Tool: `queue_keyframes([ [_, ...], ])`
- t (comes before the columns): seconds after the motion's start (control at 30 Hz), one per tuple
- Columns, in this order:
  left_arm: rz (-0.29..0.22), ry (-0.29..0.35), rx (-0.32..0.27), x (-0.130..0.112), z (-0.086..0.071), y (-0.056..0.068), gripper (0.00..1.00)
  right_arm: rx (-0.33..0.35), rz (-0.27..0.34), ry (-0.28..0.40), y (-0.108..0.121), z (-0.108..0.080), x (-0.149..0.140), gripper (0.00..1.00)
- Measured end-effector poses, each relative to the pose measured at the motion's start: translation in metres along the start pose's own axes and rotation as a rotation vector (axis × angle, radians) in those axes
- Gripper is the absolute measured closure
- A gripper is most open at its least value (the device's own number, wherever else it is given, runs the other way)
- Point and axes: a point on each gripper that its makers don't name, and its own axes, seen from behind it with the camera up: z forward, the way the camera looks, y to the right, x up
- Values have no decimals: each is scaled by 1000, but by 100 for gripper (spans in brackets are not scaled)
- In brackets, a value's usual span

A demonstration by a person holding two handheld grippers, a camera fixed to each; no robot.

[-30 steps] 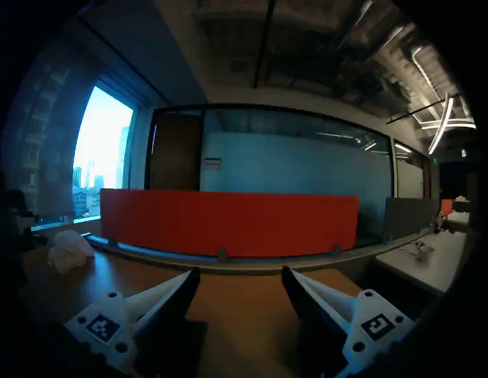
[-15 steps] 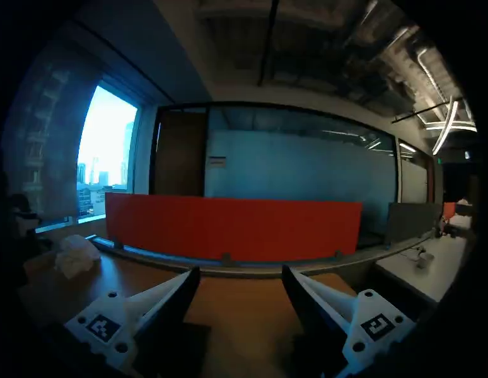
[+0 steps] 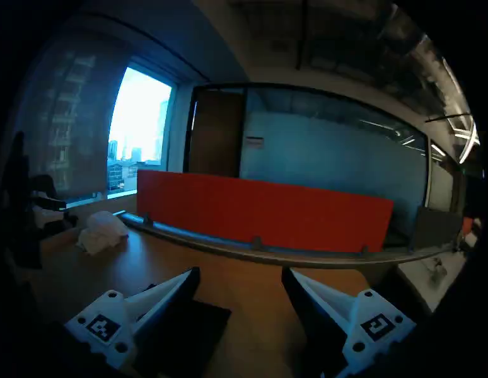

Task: Fold towel

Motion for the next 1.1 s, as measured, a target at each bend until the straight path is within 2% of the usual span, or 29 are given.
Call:
queue_keyframes([
  [0.17, 13, -52, -75, -16, 3, 18, 12, 105, -31, -69, -18, -1, -17, 0],
  [0.37, 33, -95, -113, -30, 3, 27, 12, 177, -63, -114, -31, 1, -28, 0],
  [0.77, 63, -155, -141, -68, 10, 36, 12, 249, -93, -176, -54, 10, -62, 0],
  [1.1, 86, -223, -191, -118, 23, 57, 12, 262, -95, -260, -57, 16, -118, 0],
])
